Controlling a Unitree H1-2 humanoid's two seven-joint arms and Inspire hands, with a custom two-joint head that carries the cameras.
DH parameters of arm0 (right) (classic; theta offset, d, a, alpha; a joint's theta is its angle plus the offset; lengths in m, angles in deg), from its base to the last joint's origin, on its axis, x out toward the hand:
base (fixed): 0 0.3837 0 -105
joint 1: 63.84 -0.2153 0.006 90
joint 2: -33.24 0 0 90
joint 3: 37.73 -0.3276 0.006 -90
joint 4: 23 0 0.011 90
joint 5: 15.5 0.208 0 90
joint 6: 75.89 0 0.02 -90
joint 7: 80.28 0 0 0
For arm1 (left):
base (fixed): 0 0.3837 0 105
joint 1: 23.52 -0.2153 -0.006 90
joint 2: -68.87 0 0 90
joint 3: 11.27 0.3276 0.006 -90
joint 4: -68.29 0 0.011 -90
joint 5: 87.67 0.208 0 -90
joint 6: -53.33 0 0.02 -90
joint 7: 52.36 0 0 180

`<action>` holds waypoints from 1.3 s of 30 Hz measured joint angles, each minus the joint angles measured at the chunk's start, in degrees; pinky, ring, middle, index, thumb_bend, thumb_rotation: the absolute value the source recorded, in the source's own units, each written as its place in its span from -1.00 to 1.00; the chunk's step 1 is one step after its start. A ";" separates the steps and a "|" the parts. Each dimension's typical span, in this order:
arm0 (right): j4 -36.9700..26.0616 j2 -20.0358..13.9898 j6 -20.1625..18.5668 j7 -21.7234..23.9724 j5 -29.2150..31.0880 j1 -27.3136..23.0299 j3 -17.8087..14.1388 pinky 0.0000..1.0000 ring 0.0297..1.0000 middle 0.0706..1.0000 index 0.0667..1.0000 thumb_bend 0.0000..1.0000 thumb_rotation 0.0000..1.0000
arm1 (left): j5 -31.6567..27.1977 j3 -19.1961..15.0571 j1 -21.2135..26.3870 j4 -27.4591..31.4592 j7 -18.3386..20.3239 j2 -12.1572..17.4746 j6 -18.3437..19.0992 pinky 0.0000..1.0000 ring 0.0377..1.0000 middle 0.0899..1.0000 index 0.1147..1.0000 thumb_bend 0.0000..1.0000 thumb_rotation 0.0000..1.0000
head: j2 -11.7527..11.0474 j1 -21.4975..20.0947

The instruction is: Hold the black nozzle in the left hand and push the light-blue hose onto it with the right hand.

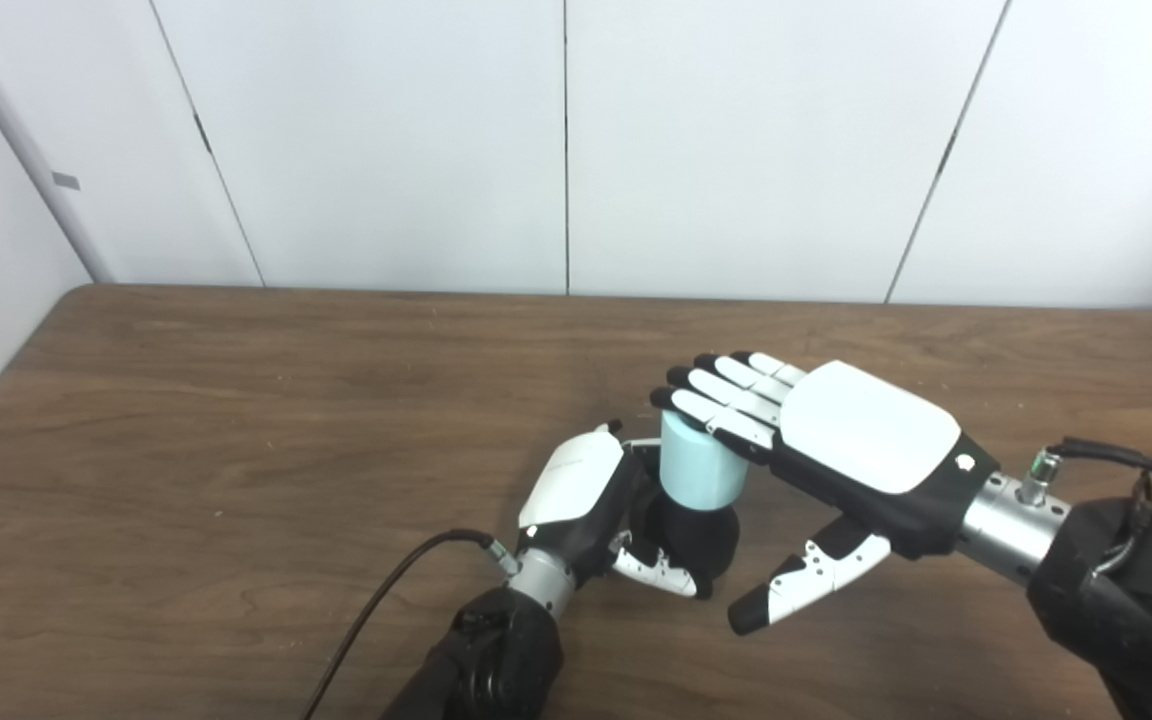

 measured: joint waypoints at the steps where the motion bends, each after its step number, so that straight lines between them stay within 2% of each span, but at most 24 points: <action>1: 0.51 -0.01 0.42 -0.78 -0.03 0.22 -0.07 1.00 1.00 1.00 1.00 0.27 0.95 | 0.00 -0.01 -0.01 0.00 0.00 0.02 0.01 1.00 0.29 -0.10 -0.17 0.04 -1.00 | 0.00 0.00; 20: 0.89 -0.97 -0.17 -5.23 0.80 3.63 -1.23 1.00 1.00 1.00 1.00 0.27 0.94 | -0.84 -0.06 0.03 0.11 0.24 0.05 0.00 1.00 0.30 -0.10 -0.17 0.04 -1.00 | 0.53 -0.26; 39: -0.24 0.29 -0.87 -6.57 0.01 4.80 0.76 1.00 1.00 1.00 1.00 0.27 0.95 | -0.88 0.15 0.26 0.11 0.45 0.40 0.00 1.00 0.30 -0.12 -0.16 0.04 -1.00 | 0.53 -0.26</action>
